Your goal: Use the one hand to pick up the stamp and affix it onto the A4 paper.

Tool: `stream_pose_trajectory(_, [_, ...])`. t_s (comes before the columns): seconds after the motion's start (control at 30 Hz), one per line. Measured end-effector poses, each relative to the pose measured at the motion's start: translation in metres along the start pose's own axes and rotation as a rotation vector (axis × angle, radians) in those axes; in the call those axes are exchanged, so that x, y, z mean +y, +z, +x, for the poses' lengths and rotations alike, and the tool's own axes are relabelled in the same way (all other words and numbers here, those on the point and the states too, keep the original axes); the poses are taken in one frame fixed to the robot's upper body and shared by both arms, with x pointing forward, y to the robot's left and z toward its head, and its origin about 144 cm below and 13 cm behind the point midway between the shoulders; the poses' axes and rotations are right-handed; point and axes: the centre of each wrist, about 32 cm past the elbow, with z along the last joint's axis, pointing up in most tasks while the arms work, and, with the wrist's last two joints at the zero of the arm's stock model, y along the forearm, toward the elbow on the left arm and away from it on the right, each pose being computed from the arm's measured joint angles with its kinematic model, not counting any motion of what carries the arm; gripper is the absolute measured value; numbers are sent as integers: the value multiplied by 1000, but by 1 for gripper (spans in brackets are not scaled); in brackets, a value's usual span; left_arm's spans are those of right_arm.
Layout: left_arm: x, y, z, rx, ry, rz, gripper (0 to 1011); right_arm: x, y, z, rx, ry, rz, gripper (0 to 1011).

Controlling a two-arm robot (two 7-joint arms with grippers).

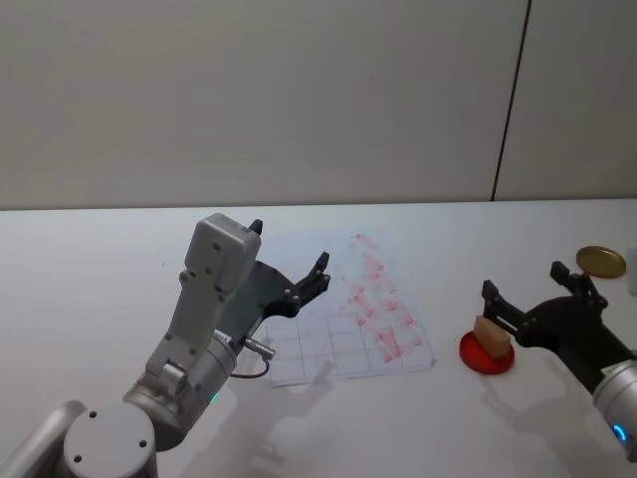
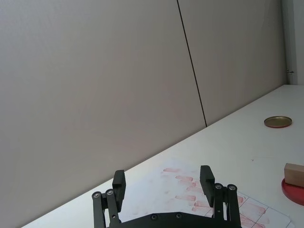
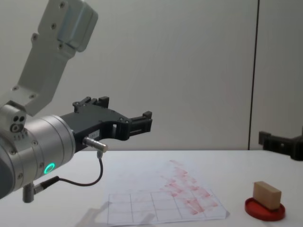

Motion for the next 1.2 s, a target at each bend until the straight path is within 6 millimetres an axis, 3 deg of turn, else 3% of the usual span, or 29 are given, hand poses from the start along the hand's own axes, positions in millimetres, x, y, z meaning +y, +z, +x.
stream_pose_trajectory(0.77, [0,0,0,0,0,0,993,28,-9,-6,65,-24,-240,1001])
stream_pose_trajectory(1.0, [0,0,0,0,0,0,993,31,-12,-6,76,-24,-282,862])
stream_pose_trajectory(1.1, [0,0,0,0,0,0,993,33,-14,-6,81,-27,-295,738])
stream_pose_trajectory(1.2, [0,0,0,0,0,0,993,34,-15,-7,85,-30,-308,682])
